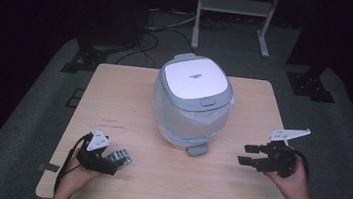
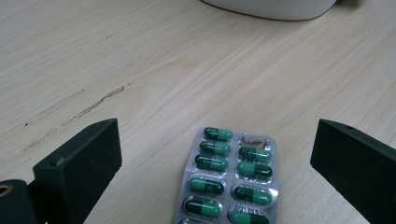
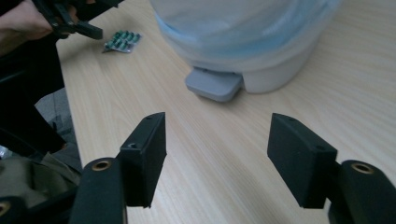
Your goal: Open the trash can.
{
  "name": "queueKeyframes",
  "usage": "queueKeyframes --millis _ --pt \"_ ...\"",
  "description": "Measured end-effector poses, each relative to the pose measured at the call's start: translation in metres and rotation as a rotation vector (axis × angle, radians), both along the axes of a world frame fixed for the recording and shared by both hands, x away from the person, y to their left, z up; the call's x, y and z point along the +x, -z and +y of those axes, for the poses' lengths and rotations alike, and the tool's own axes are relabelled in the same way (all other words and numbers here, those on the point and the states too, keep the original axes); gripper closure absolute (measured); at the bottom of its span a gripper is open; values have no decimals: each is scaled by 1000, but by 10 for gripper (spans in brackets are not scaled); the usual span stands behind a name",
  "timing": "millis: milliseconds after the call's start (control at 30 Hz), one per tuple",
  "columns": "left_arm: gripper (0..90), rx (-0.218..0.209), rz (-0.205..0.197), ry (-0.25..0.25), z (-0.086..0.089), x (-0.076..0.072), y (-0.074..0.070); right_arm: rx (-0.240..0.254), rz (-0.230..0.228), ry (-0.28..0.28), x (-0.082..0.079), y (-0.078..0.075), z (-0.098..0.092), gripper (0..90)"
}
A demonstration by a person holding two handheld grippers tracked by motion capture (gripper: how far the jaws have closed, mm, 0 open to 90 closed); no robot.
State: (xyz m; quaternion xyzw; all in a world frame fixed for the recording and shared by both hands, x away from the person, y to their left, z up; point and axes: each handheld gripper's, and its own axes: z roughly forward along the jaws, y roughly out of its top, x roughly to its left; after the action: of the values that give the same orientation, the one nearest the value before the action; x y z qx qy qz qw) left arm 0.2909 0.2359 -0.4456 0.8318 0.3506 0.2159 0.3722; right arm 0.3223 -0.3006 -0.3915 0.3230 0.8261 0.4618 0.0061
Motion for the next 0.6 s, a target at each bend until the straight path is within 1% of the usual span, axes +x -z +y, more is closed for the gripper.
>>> queueKeyframes --millis 33,67,133,167,200,233,267,300,333,367,400,433,467,500,533,567,600 --pt "9 0 0 0 0 0 0 -2 -1 -10 1 -9 3 384" --pt "9 2 1 -2 0 0 0 -2 -1 -10 1 -9 3 384" --pt "9 7 7 -1 1 1 1 -6 -6 -20 2 -20 6 414" --pt "9 5 9 -2 2 1 2 -17 -12 -27 2 -29 8 432" --pt "9 5 10 -2 2 1 2 -17 -12 -27 2 -29 8 432" --pt "9 5 10 -1 2 1 2 -24 -20 -37 3 -39 12 456" --pt "9 4 9 -1 2 1 2 -24 -20 -37 3 -39 12 456" --pt "9 2 10 -2 2 1 2 -28 -24 -45 3 -49 15 473" --pt "9 2 10 -1 2 1 2 -28 -24 -45 3 -49 15 473" --pt "9 1 10 0 2 1 2 -31 -28 -49 3 -52 16 478" --pt "9 0 10 -1 3 1 2 -36 -34 -60 3 -61 19 507" --pt "9 -3 9 -2 3 1 2 -36 -34 -60 3 -61 19 507" --pt "9 -4 10 -2 3 1 2 -33 -38 -69 3 -69 22 532" --pt "9 -4 11 -2 3 1 2 -33 -38 -69 3 -69 22 532" --pt "9 -3 12 -1 3 1 2 -33 -40 -82 3 -77 24 560" --pt "9 -2 11 -1 3 1 2 -33 -40 -82 3 -77 24 560" --pt "9 -2 11 -1 3 1 2 -36 -43 -88 4 -81 26 572"
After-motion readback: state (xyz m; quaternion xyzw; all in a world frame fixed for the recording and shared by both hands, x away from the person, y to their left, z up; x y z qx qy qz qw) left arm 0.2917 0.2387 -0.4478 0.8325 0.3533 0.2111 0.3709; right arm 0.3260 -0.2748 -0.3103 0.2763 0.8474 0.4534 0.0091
